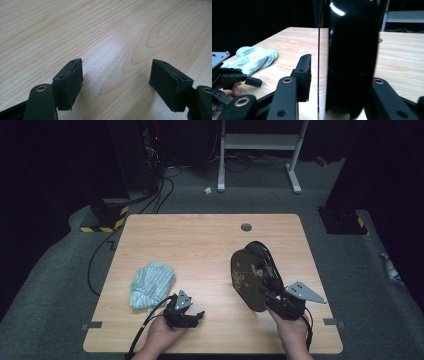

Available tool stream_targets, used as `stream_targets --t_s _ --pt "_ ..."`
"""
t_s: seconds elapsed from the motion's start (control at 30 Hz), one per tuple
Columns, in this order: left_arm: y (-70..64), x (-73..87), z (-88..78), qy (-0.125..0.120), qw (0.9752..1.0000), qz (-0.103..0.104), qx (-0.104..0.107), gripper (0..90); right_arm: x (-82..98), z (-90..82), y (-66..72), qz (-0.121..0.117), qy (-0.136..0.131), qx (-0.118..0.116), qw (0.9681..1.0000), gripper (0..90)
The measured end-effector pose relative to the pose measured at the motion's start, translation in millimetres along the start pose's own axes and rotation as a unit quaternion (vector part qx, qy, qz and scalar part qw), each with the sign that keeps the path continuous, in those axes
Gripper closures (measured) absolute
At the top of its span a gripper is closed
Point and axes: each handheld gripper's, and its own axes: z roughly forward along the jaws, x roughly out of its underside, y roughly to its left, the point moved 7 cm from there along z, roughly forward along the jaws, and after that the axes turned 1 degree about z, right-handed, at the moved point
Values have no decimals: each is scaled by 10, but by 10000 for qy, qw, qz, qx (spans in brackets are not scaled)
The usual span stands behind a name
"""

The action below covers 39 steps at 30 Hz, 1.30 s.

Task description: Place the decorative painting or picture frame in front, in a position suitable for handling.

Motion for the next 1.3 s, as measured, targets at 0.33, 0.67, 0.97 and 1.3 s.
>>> stream_targets --t_s 0.33,0.67,0.97,1.3 --pt "0 0 0 -1 10000 0 0 266 185 -16 16 -44 188 1 9998 507" --pt "4 -1 1 -4 10000 -23 -20 267 427 51 6 -136 463 66 9988 470" --pt "7 0 -3 -16 10000 -65 -71 282 602 66 6 -140 679 5 9976 400" --pt "11 -1 -5 -36 9999 -95 -109 299 757 105 -47 -168 857 -19 9962 332"
